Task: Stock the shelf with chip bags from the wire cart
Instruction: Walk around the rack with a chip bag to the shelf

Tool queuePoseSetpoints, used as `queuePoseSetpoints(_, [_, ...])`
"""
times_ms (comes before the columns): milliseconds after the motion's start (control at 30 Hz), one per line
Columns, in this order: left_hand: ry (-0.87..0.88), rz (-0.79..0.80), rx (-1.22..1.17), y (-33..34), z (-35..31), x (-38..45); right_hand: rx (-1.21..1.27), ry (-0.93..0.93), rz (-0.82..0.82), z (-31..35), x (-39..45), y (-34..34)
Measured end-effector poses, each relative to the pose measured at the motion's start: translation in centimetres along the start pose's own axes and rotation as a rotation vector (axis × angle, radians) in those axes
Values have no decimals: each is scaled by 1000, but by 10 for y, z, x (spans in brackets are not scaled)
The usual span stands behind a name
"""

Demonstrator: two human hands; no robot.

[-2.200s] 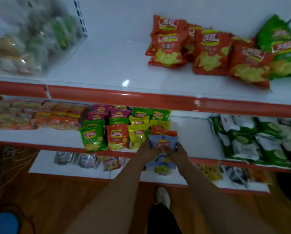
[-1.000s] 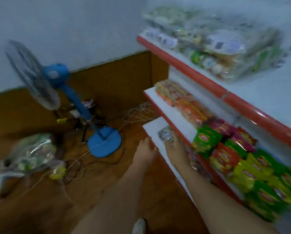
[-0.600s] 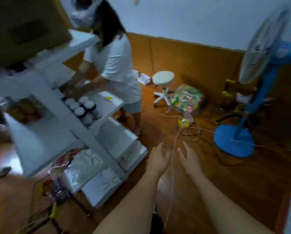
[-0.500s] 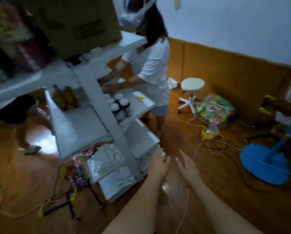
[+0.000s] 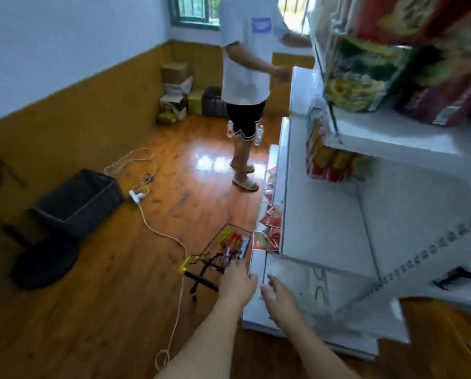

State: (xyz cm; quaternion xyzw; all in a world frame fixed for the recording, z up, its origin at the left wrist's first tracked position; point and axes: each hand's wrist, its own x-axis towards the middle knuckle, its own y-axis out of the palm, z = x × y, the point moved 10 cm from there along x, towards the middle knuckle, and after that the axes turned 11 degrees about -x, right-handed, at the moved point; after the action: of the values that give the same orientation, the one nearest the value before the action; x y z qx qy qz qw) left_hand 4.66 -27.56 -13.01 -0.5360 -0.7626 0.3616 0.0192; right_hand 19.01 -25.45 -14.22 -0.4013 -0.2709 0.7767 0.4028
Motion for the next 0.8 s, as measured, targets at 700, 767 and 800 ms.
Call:
queuePoseSetpoints(700, [-220, -67, -97, -48, 211, 271, -71, 220, 273, 50, 317, 174])
queuePoseSetpoints(767, [-203, 3, -77, -19, 225, 313, -67, 287, 272, 24, 350, 196])
queuePoseSetpoints(800, [-198, 34, -82, -2, 233, 333, -65, 311, 270, 11, 367, 208])
